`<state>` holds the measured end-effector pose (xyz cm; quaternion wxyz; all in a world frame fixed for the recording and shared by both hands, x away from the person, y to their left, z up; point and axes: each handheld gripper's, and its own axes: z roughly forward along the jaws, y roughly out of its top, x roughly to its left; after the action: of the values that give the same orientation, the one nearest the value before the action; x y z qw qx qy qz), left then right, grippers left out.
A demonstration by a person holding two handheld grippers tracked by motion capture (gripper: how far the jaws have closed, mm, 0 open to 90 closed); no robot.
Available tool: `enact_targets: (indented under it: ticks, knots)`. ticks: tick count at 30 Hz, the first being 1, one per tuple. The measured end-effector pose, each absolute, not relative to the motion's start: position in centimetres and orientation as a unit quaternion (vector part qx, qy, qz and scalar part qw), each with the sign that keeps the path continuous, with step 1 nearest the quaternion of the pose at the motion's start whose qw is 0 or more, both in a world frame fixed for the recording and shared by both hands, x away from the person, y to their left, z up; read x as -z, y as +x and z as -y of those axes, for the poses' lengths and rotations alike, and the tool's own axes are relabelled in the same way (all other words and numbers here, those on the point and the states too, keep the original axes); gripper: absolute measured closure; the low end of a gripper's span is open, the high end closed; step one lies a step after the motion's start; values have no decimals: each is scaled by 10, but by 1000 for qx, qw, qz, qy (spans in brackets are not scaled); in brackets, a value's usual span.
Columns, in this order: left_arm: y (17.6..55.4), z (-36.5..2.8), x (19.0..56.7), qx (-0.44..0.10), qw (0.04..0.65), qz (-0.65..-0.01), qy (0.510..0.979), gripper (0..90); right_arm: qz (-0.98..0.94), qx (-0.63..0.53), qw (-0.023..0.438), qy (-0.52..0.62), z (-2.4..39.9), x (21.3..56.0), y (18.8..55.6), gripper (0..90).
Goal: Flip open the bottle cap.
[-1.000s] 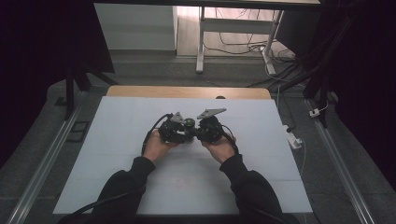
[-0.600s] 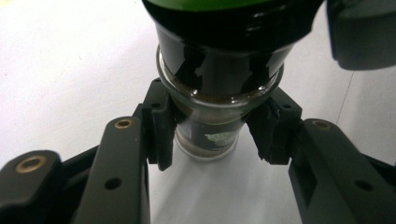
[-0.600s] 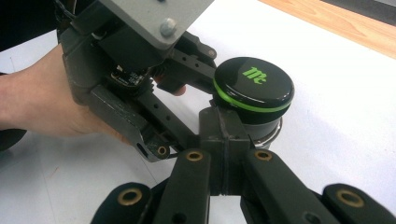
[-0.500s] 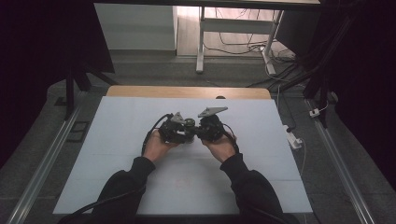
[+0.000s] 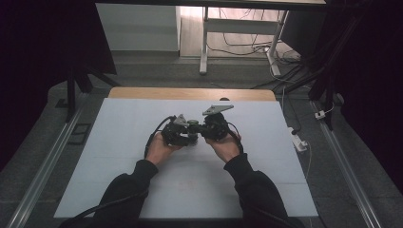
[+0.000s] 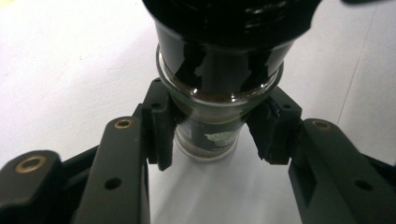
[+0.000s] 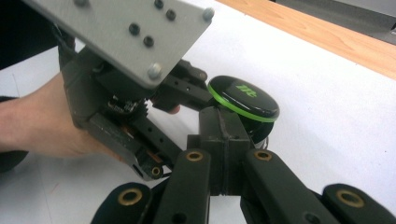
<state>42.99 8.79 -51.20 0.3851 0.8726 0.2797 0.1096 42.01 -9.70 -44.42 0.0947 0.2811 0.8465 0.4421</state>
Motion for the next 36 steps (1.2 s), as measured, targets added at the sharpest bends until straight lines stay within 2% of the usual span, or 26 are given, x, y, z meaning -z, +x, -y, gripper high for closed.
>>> enact_targets:
  ticks: [36]
  knots:
    - [430, -89, 513, -110, 391, -279, 870, 536, -830, -449, 112, 311, 98, 443, 446, 893]
